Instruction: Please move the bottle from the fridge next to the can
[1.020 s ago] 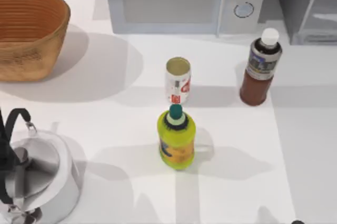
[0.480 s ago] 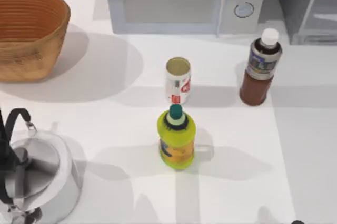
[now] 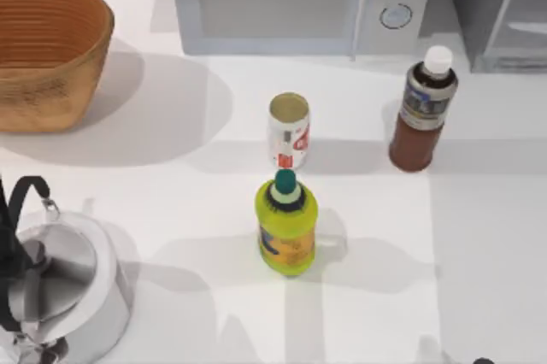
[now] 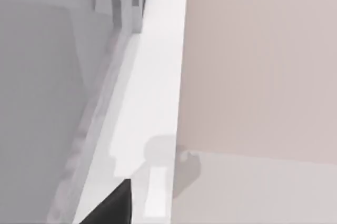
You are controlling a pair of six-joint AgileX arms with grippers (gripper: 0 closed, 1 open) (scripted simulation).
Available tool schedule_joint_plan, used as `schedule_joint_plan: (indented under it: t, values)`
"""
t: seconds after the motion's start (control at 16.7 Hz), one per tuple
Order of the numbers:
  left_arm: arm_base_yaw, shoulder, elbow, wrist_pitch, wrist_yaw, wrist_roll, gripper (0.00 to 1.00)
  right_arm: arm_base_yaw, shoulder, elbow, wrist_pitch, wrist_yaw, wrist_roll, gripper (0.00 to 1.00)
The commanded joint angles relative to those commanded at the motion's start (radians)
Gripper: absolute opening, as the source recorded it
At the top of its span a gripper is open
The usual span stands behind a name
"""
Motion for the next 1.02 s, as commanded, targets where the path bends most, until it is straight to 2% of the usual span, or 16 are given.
schedule_joint_plan:
  t: [0.18, 0.3, 0.72, 0.84, 1.02]
  values:
    - [0.0, 0.0, 0.0, 0.0, 0.0, 0.0, 1.0, 0.073, -0.007, -0.021, 0.09, 0.044, 0.149, 1.0]
    - [0.0, 0.0, 0.0, 0.0, 0.0, 0.0, 1.0, 0.095, -0.009, -0.028, 0.111, 0.061, 0.196, 1.0]
    - [0.0, 0.0, 0.0, 0.0, 0.0, 0.0, 1.0, 0.101, -0.009, -0.03, 0.119, 0.074, 0.213, 1.0]
    - [0.0, 0.0, 0.0, 0.0, 0.0, 0.0, 1.0, 0.155, -0.016, -0.049, 0.141, 0.124, 0.255, 1.0]
    - [0.0, 0.0, 0.0, 0.0, 0.0, 0.0, 1.0, 0.313, -0.041, -0.099, 0.198, 0.249, 0.364, 1.0]
